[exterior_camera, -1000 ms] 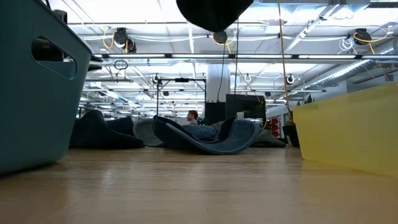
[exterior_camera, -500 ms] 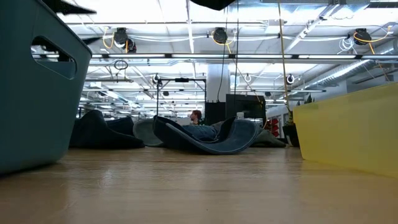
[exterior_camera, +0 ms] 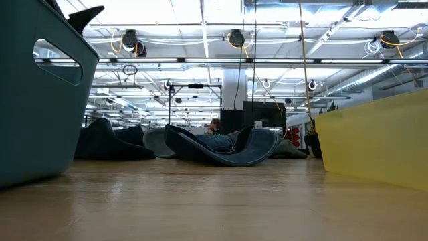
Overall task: Pick & Place hat
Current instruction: Put the right dark blue cap into the blue bin
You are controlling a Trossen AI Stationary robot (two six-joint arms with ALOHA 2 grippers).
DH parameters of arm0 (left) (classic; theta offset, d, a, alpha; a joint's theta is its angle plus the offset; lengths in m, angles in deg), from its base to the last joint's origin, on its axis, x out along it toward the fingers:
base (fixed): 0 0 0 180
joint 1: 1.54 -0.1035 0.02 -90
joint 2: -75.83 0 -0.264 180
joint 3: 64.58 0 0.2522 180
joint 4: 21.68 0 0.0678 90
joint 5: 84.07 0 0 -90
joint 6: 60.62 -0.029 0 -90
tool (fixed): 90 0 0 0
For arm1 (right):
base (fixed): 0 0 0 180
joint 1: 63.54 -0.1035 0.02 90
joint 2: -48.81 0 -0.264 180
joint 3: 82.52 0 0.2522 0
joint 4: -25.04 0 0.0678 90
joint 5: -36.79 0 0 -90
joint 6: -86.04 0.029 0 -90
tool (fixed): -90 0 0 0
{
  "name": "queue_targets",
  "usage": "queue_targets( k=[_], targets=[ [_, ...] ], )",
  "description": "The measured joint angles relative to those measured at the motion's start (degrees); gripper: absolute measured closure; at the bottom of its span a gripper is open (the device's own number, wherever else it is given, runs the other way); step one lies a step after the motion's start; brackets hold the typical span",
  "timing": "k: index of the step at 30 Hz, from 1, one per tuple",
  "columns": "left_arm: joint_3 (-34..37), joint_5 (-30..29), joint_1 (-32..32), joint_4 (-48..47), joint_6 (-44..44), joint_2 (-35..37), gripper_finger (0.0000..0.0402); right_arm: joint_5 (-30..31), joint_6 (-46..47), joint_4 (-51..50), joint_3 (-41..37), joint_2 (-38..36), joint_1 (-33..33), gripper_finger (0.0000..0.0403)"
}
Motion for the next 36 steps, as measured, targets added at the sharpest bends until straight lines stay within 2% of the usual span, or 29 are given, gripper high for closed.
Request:
queue_targets(
  k=[6,18,30,36],
  targets=[
    [-7.4,3.9,0.0,0.1,-4.4,-9.6,0.0101,-6.7,0.1,-0.4,7.0,5.2,0.1,0.0403],
    [-25.6,17.5,0.0,2.2,-9.4,-32.7,0.0076,-10.0,1.1,-0.4,10.1,9.8,0.0,0.0403],
    [-36.3,26.0,-1.5,2.4,-7.5,-49.7,0.0073,-10.1,0.3,-0.4,10.1,9.1,-1.9,0.0403],
    [-40.4,30.8,-1.1,9.8,-3.4,-57.2,0.0077,-11.6,0.2,-1.2,10.1,9.2,-1.8,0.0403]
  ],
)
